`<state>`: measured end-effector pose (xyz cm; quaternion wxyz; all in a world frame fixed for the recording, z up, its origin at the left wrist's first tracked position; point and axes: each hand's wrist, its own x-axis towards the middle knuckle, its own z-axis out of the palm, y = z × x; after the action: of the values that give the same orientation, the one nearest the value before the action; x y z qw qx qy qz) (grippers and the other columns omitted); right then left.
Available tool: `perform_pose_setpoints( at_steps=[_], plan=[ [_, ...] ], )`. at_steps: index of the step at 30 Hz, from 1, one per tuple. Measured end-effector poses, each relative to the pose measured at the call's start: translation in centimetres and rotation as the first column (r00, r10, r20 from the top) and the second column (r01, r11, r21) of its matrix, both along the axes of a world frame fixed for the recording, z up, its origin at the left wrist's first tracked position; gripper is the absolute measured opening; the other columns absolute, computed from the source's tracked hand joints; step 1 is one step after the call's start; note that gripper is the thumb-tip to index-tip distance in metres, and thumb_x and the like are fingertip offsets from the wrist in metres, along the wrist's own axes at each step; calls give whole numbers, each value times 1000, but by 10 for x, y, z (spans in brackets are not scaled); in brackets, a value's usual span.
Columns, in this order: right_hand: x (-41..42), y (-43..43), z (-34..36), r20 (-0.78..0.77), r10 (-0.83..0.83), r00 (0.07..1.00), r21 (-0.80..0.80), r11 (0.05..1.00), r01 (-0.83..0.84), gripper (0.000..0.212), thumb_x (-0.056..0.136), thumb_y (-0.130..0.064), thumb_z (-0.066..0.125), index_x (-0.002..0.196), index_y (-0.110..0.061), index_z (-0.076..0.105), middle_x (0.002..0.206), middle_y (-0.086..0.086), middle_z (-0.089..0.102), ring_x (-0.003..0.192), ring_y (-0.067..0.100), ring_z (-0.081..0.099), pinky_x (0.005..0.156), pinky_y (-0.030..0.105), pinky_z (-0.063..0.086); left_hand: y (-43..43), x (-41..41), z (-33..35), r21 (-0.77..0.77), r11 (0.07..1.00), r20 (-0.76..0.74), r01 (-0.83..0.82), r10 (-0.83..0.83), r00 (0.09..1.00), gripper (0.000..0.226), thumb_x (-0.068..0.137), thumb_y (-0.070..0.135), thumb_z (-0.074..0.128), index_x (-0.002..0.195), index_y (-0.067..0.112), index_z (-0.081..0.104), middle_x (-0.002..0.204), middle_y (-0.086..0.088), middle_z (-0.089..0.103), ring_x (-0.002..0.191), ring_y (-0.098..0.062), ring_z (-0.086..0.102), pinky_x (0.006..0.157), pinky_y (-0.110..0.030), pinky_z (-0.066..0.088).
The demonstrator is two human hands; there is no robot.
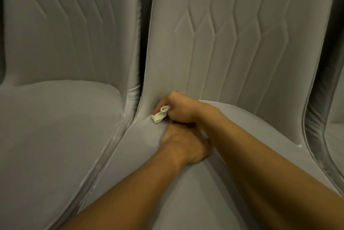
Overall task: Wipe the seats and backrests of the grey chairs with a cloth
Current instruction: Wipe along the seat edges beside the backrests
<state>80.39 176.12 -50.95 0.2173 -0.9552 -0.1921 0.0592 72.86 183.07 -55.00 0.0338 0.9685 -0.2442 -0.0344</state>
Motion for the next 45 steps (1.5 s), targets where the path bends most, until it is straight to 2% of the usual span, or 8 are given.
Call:
perform_pose_setpoints(
  at_steps=[4, 6, 18, 24, 27, 33, 39, 45],
  plan=[
    [-2, -19, -1, 84, 11, 996, -175, 985, 4, 48, 75, -7, 57, 116, -27, 72, 115, 3, 72, 109, 26, 64, 94, 38, 51, -4, 0, 1, -58, 996, 75, 67, -62, 995, 96, 80, 70, 3, 150, 20, 45, 153, -11, 47, 145, -35, 33, 121, -52, 18],
    [2, -50, 1, 141, -130, 981, -275, 947, 165, 38, 84, -11, 59, 117, -22, 71, 117, 9, 69, 110, 31, 62, 92, 35, 50, -5, 1, 0, -128, 990, 78, 57, -47, 996, 91, 83, 76, 11, 156, 28, 35, 162, -5, 35, 150, -29, 23, 123, -48, 13],
    [11, -84, -19, 67, -463, 884, 91, 885, 457, 50, 81, 5, 49, 110, -27, 75, 109, 10, 72, 100, 28, 66, 85, 35, 55, 26, -8, 13, -73, 995, 5, 68, -68, 998, 77, 92, 77, 25, 159, 42, 14, 170, 3, 9, 156, -23, 7, 124, -52, 3],
    [-6, -59, -20, 82, -323, 943, 177, 936, 305, 57, 74, 9, 46, 110, -25, 76, 86, -3, 74, 74, 19, 70, 65, 27, 56, 54, -34, 9, -66, 998, 36, 25, -23, 999, 70, 97, 68, 20, 160, 39, 9, 171, -2, 5, 156, -26, 3, 126, -48, 3],
    [-8, -16, -17, 77, -41, 996, 180, 983, 27, 55, 75, 10, 49, 109, -23, 76, 107, -5, 75, 100, 14, 69, 92, 35, 54, 53, -32, 6, -104, 992, 119, 66, -53, 992, 70, 94, 67, 21, 157, 37, 24, 164, -4, 26, 151, -26, 18, 124, -46, 14],
    [-13, -2, -3, 29, 164, 986, 46, 985, -165, 60, 70, 11, 48, 106, -26, 77, 112, -7, 73, 105, 11, 67, 96, 30, 51, 57, -31, 3, -158, 985, 96, 68, -54, 994, 72, 97, 67, 27, 160, 35, 19, 167, -3, 22, 154, -27, 9, 126, -44, 10],
    [1, -18, -10, 190, -121, 974, -62, 989, 135, 53, 74, 6, 55, 112, -26, 73, 118, 2, 71, 113, 24, 62, 97, 36, 49, 55, -31, 1, -139, 989, 90, 47, -35, 995, 68, 94, 68, 25, 156, 38, 28, 163, -3, 28, 149, -27, 22, 123, -45, 16],
    [-14, 21, -5, 96, 88, 991, -77, 994, -81, 52, 65, -8, 50, 102, -32, 76, 102, -4, 75, 100, 19, 68, 89, 37, 54, 56, -35, 5, -117, 993, 111, 29, -16, 994, 72, 90, 68, 26, 145, 27, 49, 149, -8, 50, 143, -29, 32, 122, -43, 20]
  ],
)
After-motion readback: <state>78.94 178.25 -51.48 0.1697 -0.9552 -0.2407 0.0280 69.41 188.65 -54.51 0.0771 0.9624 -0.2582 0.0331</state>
